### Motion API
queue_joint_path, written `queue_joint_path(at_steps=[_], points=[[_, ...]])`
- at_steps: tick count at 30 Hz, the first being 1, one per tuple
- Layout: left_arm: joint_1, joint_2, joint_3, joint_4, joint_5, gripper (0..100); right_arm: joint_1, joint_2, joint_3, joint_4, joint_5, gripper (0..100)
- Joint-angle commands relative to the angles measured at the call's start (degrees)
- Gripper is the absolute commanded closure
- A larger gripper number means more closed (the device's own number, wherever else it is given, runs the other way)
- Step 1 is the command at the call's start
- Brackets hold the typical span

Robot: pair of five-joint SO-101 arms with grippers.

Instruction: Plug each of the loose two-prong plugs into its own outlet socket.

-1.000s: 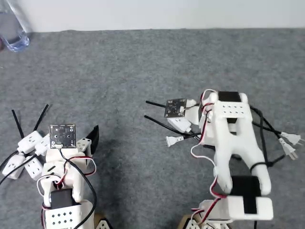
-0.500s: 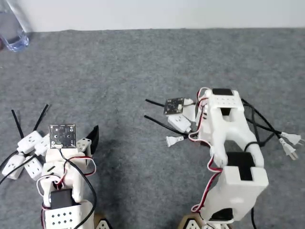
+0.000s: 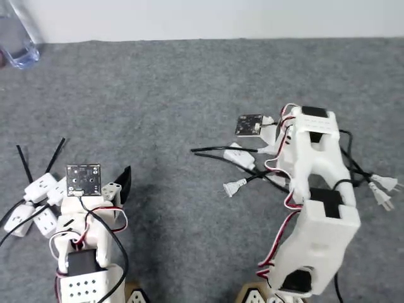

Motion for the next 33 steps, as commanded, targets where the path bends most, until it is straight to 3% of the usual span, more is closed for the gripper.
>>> queue_joint_path(at_steps=[1,5,9,22,33], points=[[0.26,-0.79,-0.31,-1.76,-0.62,70,3.03,1.27,1.05,-0.31,0.88,81.2],[0.18,-0.79,-0.22,-1.76,-0.62,70,2.59,1.27,1.67,-0.57,0.97,82.0],[0.18,-0.79,-0.22,-1.76,-0.62,70,1.89,0.75,1.41,-0.57,1.93,99.5],[0.53,-0.70,-0.22,-1.67,-0.62,70,-1.89,-16.66,1.41,13.58,2.20,99.1],[0.44,-0.88,0.40,-1.76,-0.62,70,1.98,-34.51,0.97,16.57,2.11,99.1]])
